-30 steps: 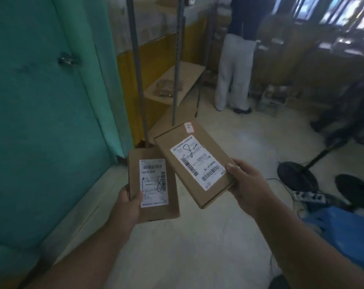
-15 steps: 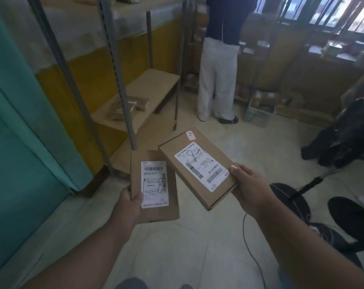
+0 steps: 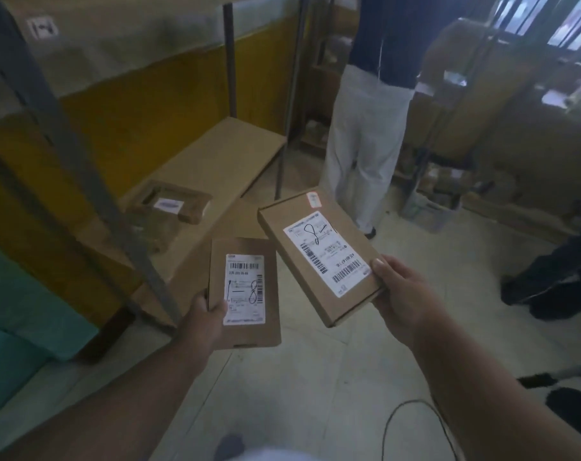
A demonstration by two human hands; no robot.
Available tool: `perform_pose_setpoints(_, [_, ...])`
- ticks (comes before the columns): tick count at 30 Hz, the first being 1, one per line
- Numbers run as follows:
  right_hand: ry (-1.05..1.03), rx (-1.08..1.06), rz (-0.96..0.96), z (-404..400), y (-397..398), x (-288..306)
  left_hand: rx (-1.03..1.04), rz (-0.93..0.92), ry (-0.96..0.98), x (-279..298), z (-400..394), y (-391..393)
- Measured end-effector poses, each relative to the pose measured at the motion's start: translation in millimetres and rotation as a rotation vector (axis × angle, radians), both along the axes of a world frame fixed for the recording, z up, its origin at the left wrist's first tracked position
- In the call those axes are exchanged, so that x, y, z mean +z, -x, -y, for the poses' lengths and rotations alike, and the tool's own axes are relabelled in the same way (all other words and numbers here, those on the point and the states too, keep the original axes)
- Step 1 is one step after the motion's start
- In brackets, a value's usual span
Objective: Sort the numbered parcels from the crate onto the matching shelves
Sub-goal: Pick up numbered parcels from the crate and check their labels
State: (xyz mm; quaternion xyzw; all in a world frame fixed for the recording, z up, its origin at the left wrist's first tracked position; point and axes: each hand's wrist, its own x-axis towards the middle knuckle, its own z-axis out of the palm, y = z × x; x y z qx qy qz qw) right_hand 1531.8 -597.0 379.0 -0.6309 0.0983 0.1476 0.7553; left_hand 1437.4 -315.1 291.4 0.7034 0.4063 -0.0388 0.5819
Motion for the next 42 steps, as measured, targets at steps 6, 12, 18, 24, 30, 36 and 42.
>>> perform_pose_setpoints(6, [0.032, 0.119, 0.047, -1, -133, -33, 0.077, -0.009, 0.016, -17, 16, -109])
perform_pose_setpoints(12, [0.077, 0.503, -0.016, -29, -281, -74, 0.396, -0.061, 0.041, -57, 47, -170])
perform_pose_setpoints(18, [0.08, 0.844, -0.064, -63, -381, -109, 0.629, -0.117, 0.043, -80, 82, -205])
perform_pose_setpoints(24, [0.123, 0.877, -0.177, -105, -417, -203, 0.799, -0.19, 0.133, -168, 80, -233])
perform_pose_setpoints(30, [0.202, 0.887, -0.278, -130, -411, -310, 0.838, -0.328, 0.169, -287, 61, -237])
perform_pose_setpoints(36, [0.239, 0.899, -0.288, -165, -412, -413, 0.902, -0.338, 0.174, -372, 26, -243])
perform_pose_setpoints(42, [0.21, 0.944, -0.292, -237, -435, -517, 1.079, -0.269, 0.108, -464, -50, -276])
